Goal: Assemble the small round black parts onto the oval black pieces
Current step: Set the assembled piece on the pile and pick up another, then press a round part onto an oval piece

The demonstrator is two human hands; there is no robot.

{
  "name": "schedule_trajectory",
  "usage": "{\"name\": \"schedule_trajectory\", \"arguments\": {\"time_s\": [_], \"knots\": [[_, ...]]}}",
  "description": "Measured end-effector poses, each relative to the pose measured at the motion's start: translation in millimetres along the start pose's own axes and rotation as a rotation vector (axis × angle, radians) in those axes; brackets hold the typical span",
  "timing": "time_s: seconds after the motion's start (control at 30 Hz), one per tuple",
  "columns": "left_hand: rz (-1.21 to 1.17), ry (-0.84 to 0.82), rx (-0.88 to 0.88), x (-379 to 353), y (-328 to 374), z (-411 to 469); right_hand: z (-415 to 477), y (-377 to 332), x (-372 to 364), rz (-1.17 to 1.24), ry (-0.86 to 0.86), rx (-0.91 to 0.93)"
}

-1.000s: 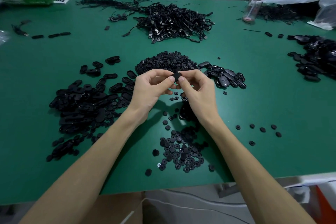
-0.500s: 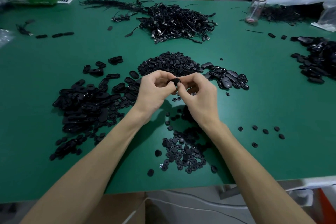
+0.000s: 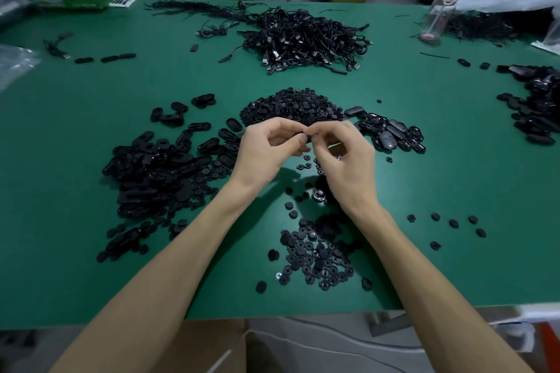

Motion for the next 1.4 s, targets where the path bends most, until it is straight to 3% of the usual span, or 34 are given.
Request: {"name": "schedule_trajectory", "arguments": {"time_s": [0.07, 0.17, 0.27, 0.37, 0.43, 0.53, 0.63, 0.77, 0.87, 1.07, 1.27, 1.4], "knots": [[0.158, 0.045, -0.038, 6.4, 2.8, 2.1, 0.5, 1.9, 2.8, 0.005, 0.022, -0.037], [0.401, 0.24, -0.055, 32.4, 10.2, 4.3, 1.4, 11.1, 10.1, 0.047, 0.099, -0.14], [0.779, 0.373, 0.037, 67.7, 9.8, 9.4, 1.5, 28.6, 19.8, 0.102, 0.219, -0.28], [1.175, 0.374, 0.243, 110.6, 4.7, 17.7, 1.0, 45.3, 30.2, 0.168, 0.348, -0.409], [1.309, 0.337, 0.377, 139.3, 2.6, 18.4, 0.7, 51.5, 34.2, 0.211, 0.395, -0.457], [1.446, 0.248, 0.504, 166.0, -4.1, 14.4, 1.2, 53.9, 28.6, 0.193, 0.328, -0.45], [1.49, 0.236, 0.509, 176.1, -11.4, 9.7, 1.7, 47.9, 19.9, 0.099, 0.21, -0.412], [1.431, 0.313, 0.428, 174.6, -14.4, 9.9, 1.9, 37.8, 7.8, -0.006, 0.068, -0.311], [1.235, 0.364, 0.367, 172.5, -17.7, 8.7, 2.3, 34.1, 0.2, -0.059, -0.01, -0.26], [0.88, 0.473, 0.047, 140.3, 3.6, -0.4, 1.4, 26.2, -17.5, -0.223, -0.154, -0.137], [0.411, 0.325, -0.037, 68.8, 17.1, 10.9, -0.6, 19.5, -31.8, -0.394, -0.243, -0.081], [0.201, 0.347, -0.015, 50.3, 13.4, 20.8, 1.1, 18.2, -37.1, -0.449, -0.268, -0.021]]}}
Point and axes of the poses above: each hand's wrist, its own z-axis towards the middle knuckle, its own x-axis out of the back of the hand, y = z × x, the point moved 7 cm from there along z, towards the middle knuckle, and after that the axes turned 2 degrees about x, right-handed, at the moved point
